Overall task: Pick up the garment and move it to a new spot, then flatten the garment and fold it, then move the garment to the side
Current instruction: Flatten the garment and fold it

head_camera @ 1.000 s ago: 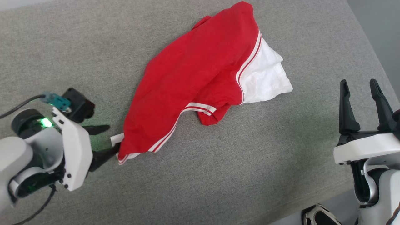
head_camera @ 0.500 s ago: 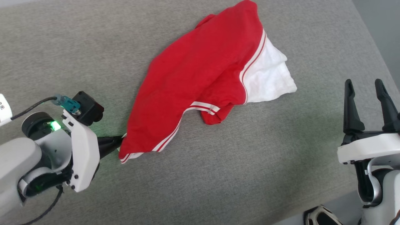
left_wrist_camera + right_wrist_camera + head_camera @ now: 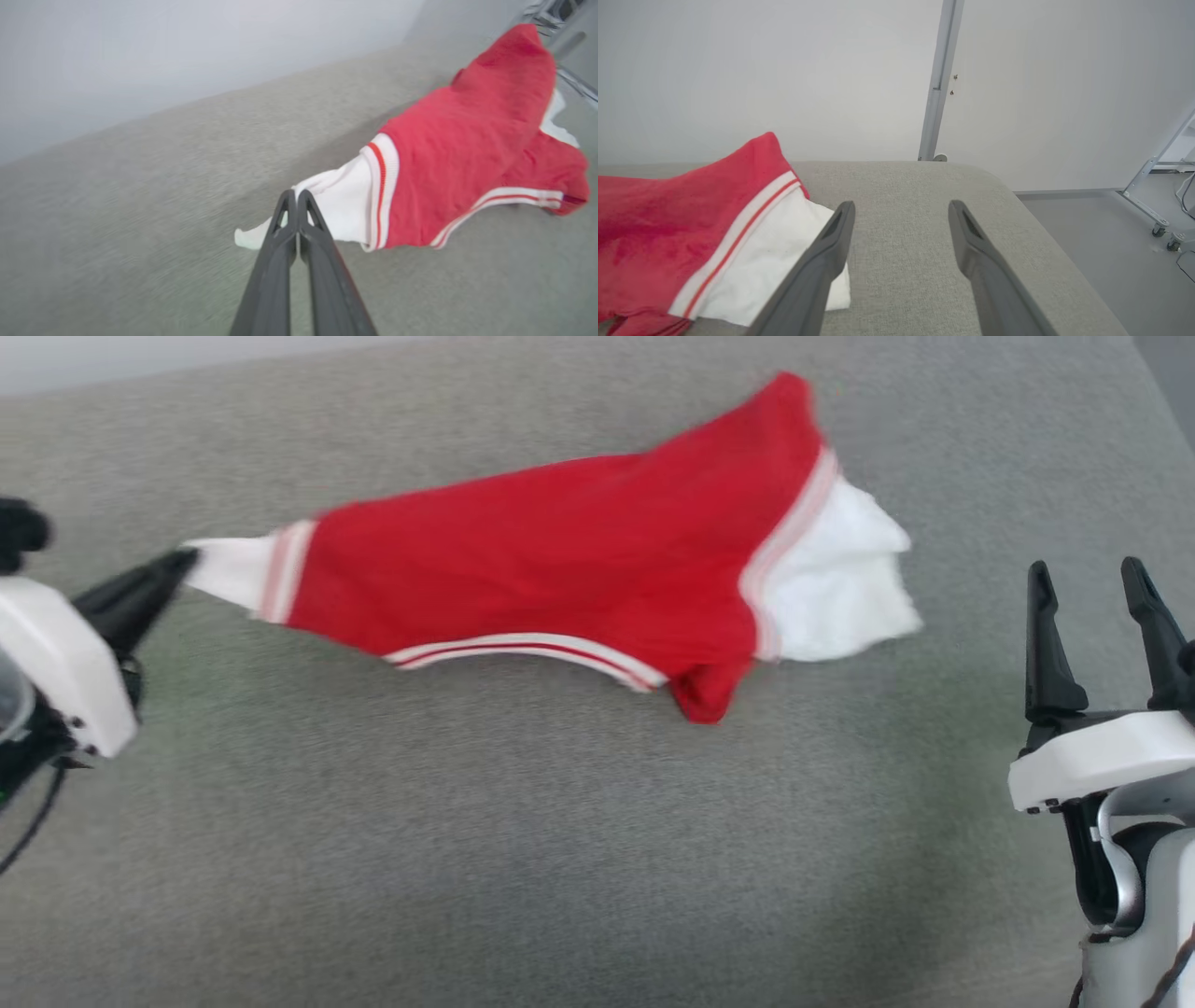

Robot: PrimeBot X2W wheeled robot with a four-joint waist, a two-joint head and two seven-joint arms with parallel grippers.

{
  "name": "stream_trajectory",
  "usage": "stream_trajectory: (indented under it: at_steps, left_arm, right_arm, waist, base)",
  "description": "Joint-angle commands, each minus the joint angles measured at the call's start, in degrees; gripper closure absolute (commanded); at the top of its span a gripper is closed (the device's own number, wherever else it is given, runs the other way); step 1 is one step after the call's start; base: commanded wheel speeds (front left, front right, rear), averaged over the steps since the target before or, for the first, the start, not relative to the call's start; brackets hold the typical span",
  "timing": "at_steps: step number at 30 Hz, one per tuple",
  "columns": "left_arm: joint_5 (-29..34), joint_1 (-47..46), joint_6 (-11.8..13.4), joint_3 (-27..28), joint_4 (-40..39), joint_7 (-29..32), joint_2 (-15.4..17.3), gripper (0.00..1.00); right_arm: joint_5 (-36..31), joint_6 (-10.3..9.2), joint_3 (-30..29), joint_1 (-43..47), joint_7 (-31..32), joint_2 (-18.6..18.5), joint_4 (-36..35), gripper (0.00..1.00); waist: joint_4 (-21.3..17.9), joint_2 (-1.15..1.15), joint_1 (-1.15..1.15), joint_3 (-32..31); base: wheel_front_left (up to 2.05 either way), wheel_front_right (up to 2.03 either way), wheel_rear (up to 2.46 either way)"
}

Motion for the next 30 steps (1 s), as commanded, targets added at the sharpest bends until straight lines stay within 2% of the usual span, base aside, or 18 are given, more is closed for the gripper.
stream_trajectory:
  at_steps: [1, 4, 8, 11, 18, 24, 25, 26, 27, 28, 30]
  left_arm:
    - [-1.4, 1.5, 0.1, 0.7, 3.3, -2.1, -0.7, 1.0]
    - [-3.7, 3.5, 0.1, 1.1, 9.1, -3.8, -2.4, 1.0]
    - [-6.0, 6.5, 0.1, 0.0, 14.0, -2.5, -4.3, 1.0]
    - [-5.7, 8.0, 0.1, -0.9, 16.8, -1.8, -4.9, 1.0]
    - [-6.5, 8.3, 0.1, -0.4, 27.2, -4.4, -7.0, 1.0]
    - [-8.7, 9.4, 0.1, 0.2, 29.3, -5.5, -9.3, 1.0]
    - [-8.9, 9.6, 0.1, 0.3, 29.3, -5.9, -9.9, 0.85]
    - [-8.7, 9.9, 0.1, 0.2, 29.3, -6.5, -10.3, 0.58]
    - [-8.6, 10.2, 0.1, 0.1, 29.3, -7.1, -10.6, 0.24]
    - [-8.4, 10.4, 0.1, 0.2, 29.4, -7.9, -10.9, 0.0]
    - [-9.0, 11.2, 0.1, 0.9, 29.8, -9.7, -11.6, 0.0]
  right_arm:
    - [-0.7, -0.12, 0.3, -0.6, 0.7, 0.0, -0.5, 0.0]
    - [-1.3, -0.11, 0.5, -1.0, 1.8, 0.0, -1.1, 0.0]
    - [-1.7, -0.11, 0.7, -1.1, 3.0, 0.0, -1.8, 0.0]
    - [-2.0, -0.11, 1.0, -1.0, 3.8, 0.0, -2.5, 0.0]
    - [-2.3, -0.11, 1.4, -0.3, 4.8, 0.0, -3.5, 0.0]
    - [-2.6, -0.11, 1.9, 0.5, 5.8, 0.0, -3.8, 0.0]
    - [-2.7, -0.11, 2.1, 0.7, 6.0, 0.0, -3.8, 0.0]
    - [-2.9, -0.11, 2.3, 0.8, 6.4, 0.0, -3.7, 0.0]
    - [-3.1, -0.11, 2.5, 0.8, 6.6, 0.0, -3.6, 0.0]
    - [-3.3, -0.11, 2.5, 0.8, 7.1, 0.0, -3.4, 0.0]
    - [-3.9, -0.11, 2.9, 0.5, 7.9, 0.0, -2.9, 0.0]
  waist:
    - [2.0, 0.0, 0.0, -1.2]
    - [3.1, 0.0, 0.0, -1.5]
    - [3.7, 0.0, 0.0, -1.6]
    - [3.8, 0.0, 0.0, -1.5]
    - [3.5, 0.0, 0.0, -1.2]
    - [3.4, 0.0, 0.0, -1.7]
    - [3.5, 0.0, 0.0, -1.8]
    - [3.6, 0.0, 0.0, -2.0]
    - [3.8, 0.0, 0.0, -2.2]
    - [4.0, 0.0, 0.0, -2.5]
    - [4.7, 0.0, 0.0, -3.0]
  base:
    - [0.0, 0.0, 0.0]
    - [0.0, 0.0, 0.0]
    - [0.0, 0.0, 0.0]
    - [0.0, 0.0, 0.0]
    - [0.0, 0.0, 0.0]
    - [0.0, 0.0, 0.0]
    - [0.0, 0.0, 0.0]
    - [0.0, 0.0, 0.0]
    - [0.0, 0.0, 0.0]
    - [0.0, 0.0, 0.0]
    - [0.0, 0.0, 0.0]
